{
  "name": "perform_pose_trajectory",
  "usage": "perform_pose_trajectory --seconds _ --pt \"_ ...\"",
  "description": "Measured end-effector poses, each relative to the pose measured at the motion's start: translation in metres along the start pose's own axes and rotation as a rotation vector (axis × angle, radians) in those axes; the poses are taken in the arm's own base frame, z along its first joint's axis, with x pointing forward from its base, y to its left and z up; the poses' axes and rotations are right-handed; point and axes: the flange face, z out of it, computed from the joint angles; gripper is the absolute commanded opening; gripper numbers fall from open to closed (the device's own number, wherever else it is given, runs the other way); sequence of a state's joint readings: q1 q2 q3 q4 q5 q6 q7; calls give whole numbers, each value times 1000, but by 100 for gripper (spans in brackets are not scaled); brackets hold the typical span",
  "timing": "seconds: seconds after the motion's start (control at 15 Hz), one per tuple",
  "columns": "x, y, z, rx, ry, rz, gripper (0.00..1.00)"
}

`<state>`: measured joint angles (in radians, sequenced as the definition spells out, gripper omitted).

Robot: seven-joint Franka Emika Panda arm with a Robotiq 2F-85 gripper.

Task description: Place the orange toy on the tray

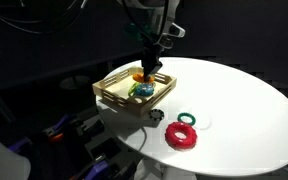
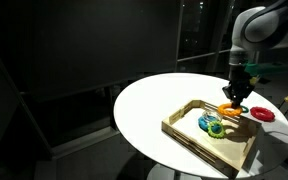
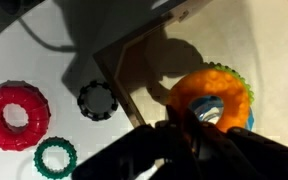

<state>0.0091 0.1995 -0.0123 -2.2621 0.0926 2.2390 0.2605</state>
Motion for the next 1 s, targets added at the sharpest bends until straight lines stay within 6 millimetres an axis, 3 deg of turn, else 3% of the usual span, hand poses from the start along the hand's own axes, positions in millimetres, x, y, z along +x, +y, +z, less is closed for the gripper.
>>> perform_pose_trajectory --seconds 0.53,0.6,1.0 --pt "-7 -7 16 15 46 -41 5" --pt "-7 -7 18 17 56 -43 31" --pt "-10 -10 25 18 77 -51 74"
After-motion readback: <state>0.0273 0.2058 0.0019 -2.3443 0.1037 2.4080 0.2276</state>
